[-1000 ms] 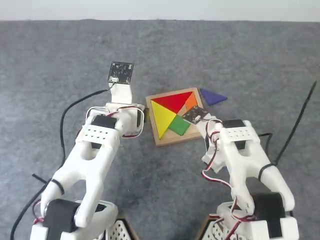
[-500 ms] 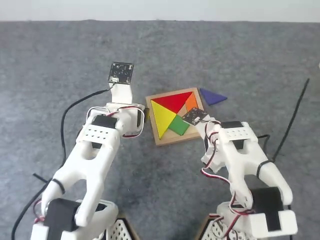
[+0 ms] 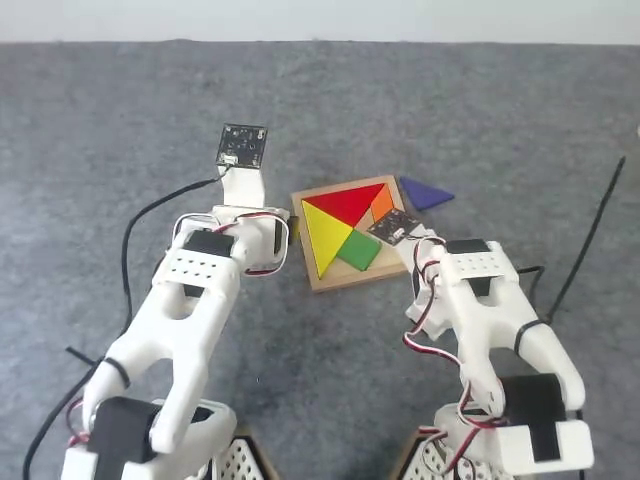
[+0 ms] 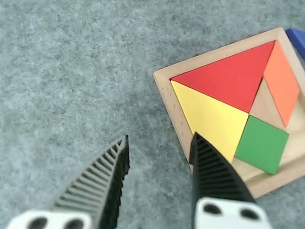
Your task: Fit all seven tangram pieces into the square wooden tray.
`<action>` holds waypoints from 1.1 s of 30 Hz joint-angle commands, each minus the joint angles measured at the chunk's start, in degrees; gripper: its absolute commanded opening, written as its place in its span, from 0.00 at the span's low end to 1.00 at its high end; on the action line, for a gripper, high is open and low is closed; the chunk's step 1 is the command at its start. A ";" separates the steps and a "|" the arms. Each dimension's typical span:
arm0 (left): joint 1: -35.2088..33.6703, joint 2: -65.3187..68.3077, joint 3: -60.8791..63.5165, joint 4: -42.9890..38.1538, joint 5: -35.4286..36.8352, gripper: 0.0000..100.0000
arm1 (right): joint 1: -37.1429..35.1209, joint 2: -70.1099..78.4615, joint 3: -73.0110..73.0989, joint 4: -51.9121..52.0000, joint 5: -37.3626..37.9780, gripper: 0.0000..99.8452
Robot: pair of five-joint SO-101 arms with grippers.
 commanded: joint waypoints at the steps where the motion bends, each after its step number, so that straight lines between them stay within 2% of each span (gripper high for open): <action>1: -0.18 -1.05 -0.48 0.00 -0.35 0.20 | -0.13 1.10 0.53 2.51 5.36 0.25; 5: -0.18 -1.05 -0.48 0.00 -0.35 0.20 | -0.13 1.10 0.44 5.05 7.03 0.32; 7: -0.18 -1.05 -0.57 0.00 -0.35 0.20 | -0.13 1.10 0.44 5.49 6.77 0.32; 20: -0.18 -1.05 -0.48 0.00 -0.35 0.20 | 2.86 1.54 0.79 5.41 3.87 0.19; 33: -0.18 -1.05 -0.48 0.00 -0.35 0.20 | 1.45 0.92 -3.08 6.64 2.11 0.19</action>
